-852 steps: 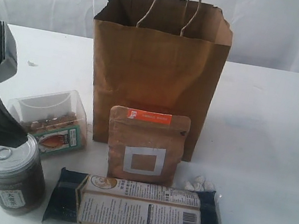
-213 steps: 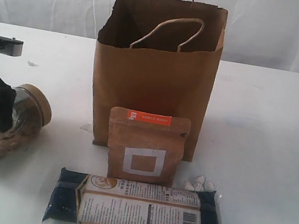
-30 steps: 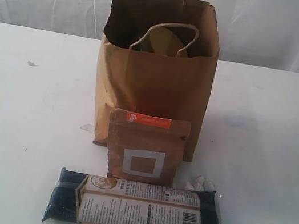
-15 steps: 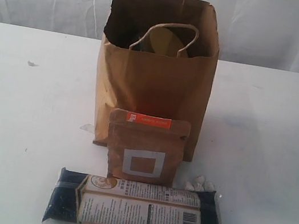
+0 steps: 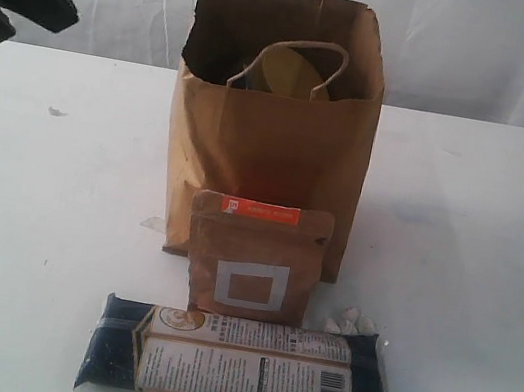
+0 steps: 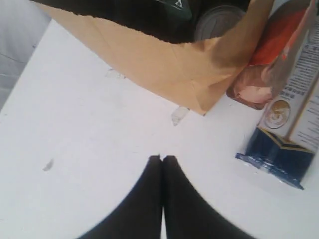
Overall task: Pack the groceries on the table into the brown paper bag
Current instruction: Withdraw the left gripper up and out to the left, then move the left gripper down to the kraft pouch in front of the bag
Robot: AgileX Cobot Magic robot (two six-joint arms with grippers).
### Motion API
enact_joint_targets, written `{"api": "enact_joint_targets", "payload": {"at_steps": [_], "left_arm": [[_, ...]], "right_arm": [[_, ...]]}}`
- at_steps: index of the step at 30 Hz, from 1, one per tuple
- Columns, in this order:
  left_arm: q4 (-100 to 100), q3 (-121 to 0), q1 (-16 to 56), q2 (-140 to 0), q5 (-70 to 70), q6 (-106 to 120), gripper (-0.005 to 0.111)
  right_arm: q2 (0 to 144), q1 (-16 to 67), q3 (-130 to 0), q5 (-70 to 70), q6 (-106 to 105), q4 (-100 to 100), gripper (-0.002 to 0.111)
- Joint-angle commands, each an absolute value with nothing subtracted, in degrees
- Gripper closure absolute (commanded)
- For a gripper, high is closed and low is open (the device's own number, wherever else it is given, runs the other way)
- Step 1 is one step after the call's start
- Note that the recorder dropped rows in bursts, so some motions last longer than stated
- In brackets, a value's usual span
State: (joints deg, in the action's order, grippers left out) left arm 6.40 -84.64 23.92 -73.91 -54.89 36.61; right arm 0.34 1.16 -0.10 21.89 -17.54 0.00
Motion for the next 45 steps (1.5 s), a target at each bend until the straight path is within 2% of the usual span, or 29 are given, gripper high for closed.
{"api": "enact_joint_targets", "payload": {"at_steps": [1, 7, 12, 16, 27, 29, 31, 32, 33, 34, 36, 40, 42, 45], "left_arm": [[17.0, -84.7, 24.2, -73.6, -60.9, 38.7, 0.107], [30.5, -84.6, 24.2, -73.6, -69.4, 45.8, 0.107], [45.6, -82.7, 24.2, -73.6, -70.0, 49.8, 0.107], [55.8, -76.3, 24.2, -73.6, -68.1, 50.3, 0.107], [56.1, -54.2, 24.2, -73.7, -56.8, 55.1, 0.107], [55.9, -49.6, 25.9, -73.6, -54.3, 59.2, 0.107], [53.1, -46.4, 31.8, -72.9, -47.2, 61.7, 0.107], [48.1, -45.8, 37.9, -72.6, -38.8, 60.9, 0.107], [46.3, -45.8, 41.2, -72.5, -35.0, 59.6, 0.107], [44.0, -45.8, 47.6, -72.6, -23.0, 55.4, 0.107], [43.9, -46.5, 52.7, -74.3, -8.0, 41.7, 0.107], [34.9, -53.8, 51.4, -80.3, -17.6, 19.0, 0.107], [24.1, -58.8, 51.0, -82.8, -23.8, 7.8, 0.107], [18.9, -61.4, 51.0, -83.4, -25.9, -1.9, 0.107]], "right_arm": [[0.0, 1.3, 0.0, 21.3, -17.4, -0.3, 0.1], [0.0, 1.3, 0.0, 21.3, -17.4, -0.3, 0.1], [0.0, 1.3, 0.0, 21.3, -17.4, -0.3, 0.1], [0.0, 1.3, 0.0, 21.3, -17.4, -0.3, 0.1], [0.0, 1.3, 0.0, 21.3, -17.4, -0.3, 0.1], [0.0, 1.3, 0.0, 21.3, -17.1, 0.0, 0.1], [0.0, 1.3, 0.0, 21.3, -16.9, 0.0, 0.1], [0.0, 1.3, 0.0, 21.3, -16.7, 0.0, 0.1], [0.0, 1.3, 0.0, 21.3, -16.7, 0.0, 0.1], [0.0, 1.3, 0.0, 21.3, -16.7, 0.0, 0.1], [0.0, 1.3, 0.0, 21.3, -16.7, 0.0, 0.1], [0.0, 1.3, 0.0, 21.3, -16.7, 0.0, 0.1], [0.0, 1.3, 0.0, 21.3, -16.7, 0.0, 0.1], [0.0, 1.3, 0.0, 21.3, -16.7, 0.0, 0.1]]}}
